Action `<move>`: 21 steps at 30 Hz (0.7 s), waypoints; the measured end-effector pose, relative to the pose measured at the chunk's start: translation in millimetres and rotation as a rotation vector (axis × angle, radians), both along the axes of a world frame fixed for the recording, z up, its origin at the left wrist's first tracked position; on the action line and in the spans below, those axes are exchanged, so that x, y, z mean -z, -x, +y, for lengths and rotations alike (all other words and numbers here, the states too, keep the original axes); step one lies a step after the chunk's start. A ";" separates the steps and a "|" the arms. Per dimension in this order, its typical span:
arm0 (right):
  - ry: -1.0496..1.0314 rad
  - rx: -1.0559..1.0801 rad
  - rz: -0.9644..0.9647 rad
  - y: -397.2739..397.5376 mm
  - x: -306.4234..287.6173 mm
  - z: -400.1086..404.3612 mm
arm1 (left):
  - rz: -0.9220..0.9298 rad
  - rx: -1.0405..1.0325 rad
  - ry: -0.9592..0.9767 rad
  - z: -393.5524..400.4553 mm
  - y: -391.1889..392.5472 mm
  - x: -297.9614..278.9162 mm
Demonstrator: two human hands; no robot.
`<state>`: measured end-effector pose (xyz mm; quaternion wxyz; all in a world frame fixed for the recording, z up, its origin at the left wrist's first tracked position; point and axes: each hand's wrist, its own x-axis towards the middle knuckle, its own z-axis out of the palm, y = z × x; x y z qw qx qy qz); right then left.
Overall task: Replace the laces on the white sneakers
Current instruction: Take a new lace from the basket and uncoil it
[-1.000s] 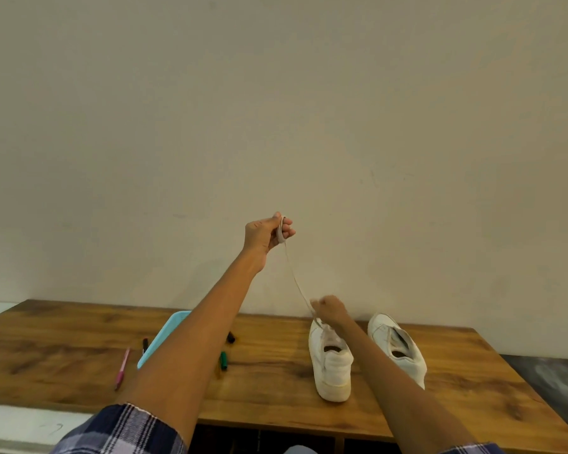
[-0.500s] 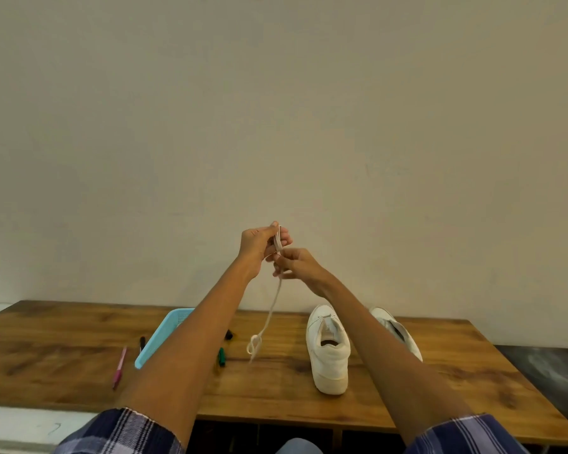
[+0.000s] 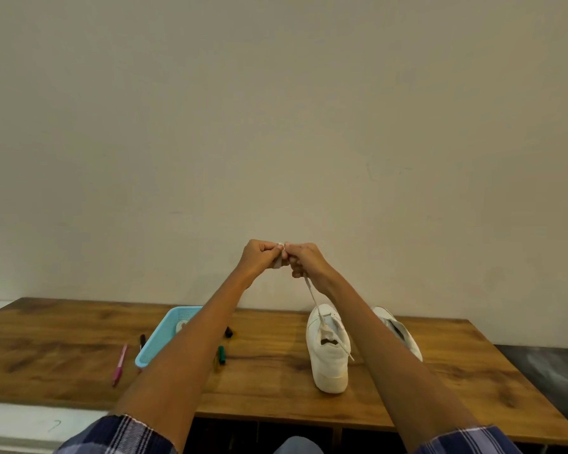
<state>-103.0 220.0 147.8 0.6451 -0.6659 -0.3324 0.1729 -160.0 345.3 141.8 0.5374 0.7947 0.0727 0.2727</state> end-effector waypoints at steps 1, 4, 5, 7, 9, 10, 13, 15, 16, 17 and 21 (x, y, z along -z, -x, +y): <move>0.001 0.025 0.007 -0.2 -1.8 -1.5 | 0.012 0.028 0.027 -1.2 0.8 0.0; 0.017 0.103 0.017 -0.6 -8.4 -4.9 | 0.033 0.108 0.109 -6.6 2.7 2.6; 0.024 0.123 0.023 -0.4 -10.4 -5.6 | 0.031 0.114 0.117 -8.9 2.5 3.4; 0.034 0.170 0.041 -1.0 -13.0 -6.0 | 0.033 0.125 0.109 -12.1 1.2 4.0; 0.037 0.223 0.055 -2.3 -14.8 -5.6 | 0.067 0.154 0.097 -13.1 0.9 3.8; 0.034 0.247 0.060 -3.6 -15.4 -5.7 | 0.091 0.171 0.090 -13.1 0.9 3.8; 0.024 0.282 0.081 -9.4 -14.3 -5.3 | 0.120 0.221 0.124 -14.3 2.7 1.8; 0.044 0.291 0.091 -12.3 -9.7 -3.7 | 0.105 0.245 0.207 -18.1 3.8 -1.9; 0.071 0.289 0.086 -13.0 -6.1 -2.5 | 0.091 0.251 0.263 -20.2 4.0 -3.8; 0.106 0.278 0.072 -12.6 -2.4 -1.6 | 0.073 0.256 0.318 -22.3 3.8 -5.6; 0.195 0.170 -0.056 -8.7 7.2 -2.6 | -0.008 0.247 0.465 -26.8 1.7 -8.3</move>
